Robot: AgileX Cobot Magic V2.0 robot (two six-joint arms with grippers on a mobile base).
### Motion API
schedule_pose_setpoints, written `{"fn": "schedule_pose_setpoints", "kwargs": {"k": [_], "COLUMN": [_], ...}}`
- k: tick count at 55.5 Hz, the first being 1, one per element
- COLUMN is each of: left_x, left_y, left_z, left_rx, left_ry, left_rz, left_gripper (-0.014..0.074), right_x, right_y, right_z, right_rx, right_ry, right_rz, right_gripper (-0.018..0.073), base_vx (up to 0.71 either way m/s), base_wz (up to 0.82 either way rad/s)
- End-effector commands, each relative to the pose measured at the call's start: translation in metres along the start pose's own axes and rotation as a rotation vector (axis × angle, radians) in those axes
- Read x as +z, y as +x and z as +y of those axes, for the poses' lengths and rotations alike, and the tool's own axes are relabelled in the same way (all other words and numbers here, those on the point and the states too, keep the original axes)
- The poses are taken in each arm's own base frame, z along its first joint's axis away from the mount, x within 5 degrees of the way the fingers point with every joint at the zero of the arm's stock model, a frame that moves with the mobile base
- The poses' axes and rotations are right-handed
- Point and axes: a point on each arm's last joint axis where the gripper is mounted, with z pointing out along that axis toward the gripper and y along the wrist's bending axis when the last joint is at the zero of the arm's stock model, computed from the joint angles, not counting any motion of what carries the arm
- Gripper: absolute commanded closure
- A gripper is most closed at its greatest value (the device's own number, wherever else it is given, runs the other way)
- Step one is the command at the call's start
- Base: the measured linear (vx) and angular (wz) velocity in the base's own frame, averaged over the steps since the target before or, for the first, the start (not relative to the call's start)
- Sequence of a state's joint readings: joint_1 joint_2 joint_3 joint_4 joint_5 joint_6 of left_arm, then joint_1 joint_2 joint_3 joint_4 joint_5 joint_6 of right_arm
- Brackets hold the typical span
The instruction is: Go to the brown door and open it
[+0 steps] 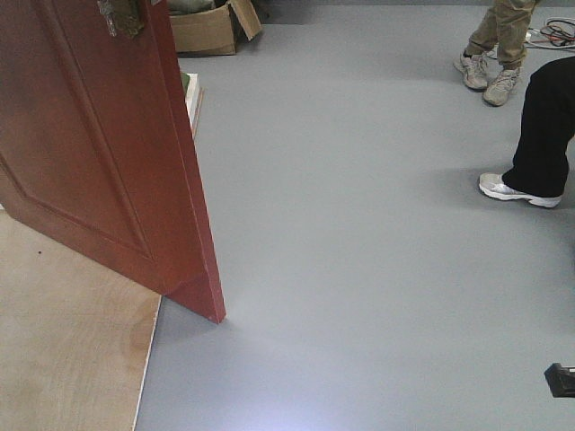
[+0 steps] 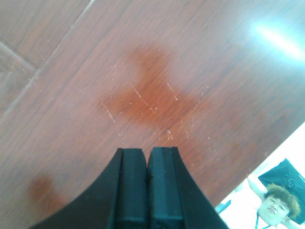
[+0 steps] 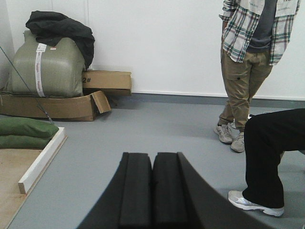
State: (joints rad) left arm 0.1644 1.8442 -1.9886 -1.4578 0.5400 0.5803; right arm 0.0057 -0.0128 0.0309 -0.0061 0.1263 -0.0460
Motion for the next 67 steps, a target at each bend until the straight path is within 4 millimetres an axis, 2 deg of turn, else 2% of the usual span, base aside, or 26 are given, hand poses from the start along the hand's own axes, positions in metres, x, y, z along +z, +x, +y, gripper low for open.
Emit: {"fn": "schedule_pose_setpoints", "kwargs": {"k": [1, 67], "left_x": [-0.0151, -0.0150], "left_y": [-0.0192, -0.0190], "left_z": [-0.0352, -0.0351], "left_rx": [0.004, 0.003], "left_ry": [0.070, 0.071], "left_rz": [-0.078, -0.076], "left_gripper": [0.0600, 0.0600], "right_x": [-0.0007, -0.0007], "right_y": [-0.0059, -0.0059], "right_z": [-0.0003, -0.0003], "right_rx": [-0.010, -0.010], "right_ry": [0.005, 0.005], "right_rz": [-0.084, -0.084], "right_gripper": [0.0559, 0.0559], "base_vx": [0.00, 0.03], "base_wz": [0.00, -0.02]}}
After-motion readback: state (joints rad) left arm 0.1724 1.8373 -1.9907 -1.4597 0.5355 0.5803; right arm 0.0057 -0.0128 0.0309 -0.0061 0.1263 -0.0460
